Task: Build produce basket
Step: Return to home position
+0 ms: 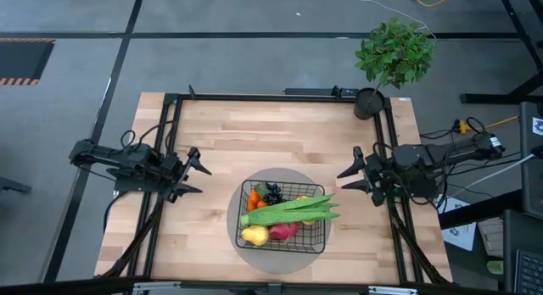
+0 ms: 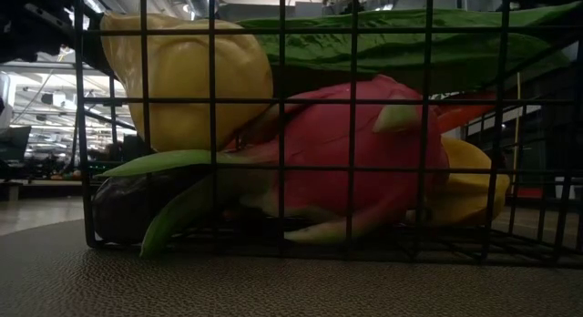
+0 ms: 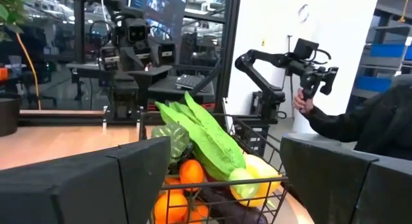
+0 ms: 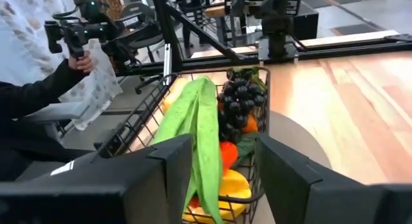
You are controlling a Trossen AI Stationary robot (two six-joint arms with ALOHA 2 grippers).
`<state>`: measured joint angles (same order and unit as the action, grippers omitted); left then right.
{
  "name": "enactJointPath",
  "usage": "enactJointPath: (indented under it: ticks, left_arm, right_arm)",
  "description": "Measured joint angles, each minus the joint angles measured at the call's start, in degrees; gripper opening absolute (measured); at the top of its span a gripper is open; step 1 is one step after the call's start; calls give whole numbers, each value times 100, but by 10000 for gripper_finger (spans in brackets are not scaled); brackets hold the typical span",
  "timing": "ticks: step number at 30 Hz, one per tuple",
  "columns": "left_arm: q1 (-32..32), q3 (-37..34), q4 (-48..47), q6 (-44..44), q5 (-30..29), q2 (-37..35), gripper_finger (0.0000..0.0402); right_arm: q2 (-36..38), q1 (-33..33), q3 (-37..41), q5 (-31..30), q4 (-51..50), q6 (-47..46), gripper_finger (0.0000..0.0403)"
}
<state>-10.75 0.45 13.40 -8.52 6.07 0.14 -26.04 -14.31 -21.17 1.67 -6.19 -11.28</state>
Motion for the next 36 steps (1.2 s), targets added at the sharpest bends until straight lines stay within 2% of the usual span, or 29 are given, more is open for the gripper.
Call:
enactJointPath:
  ticks: [5,18,24,36]
  left_arm:
    - [120,0,-141,-42,92,0,283]
    - [126,0,-395,-35,92,0,283]
    - [126,0,-396,-41,90,0,283]
    - [126,0,-394,-54,83,0,283]
  right_arm:
    - [4,170,761,106,773,125,162]
    - [200,867,1174,441,589,52,162]
    - [443,913,1174,-499,331,67,162]
    - [1242,912,1672,-553,393,104,162]
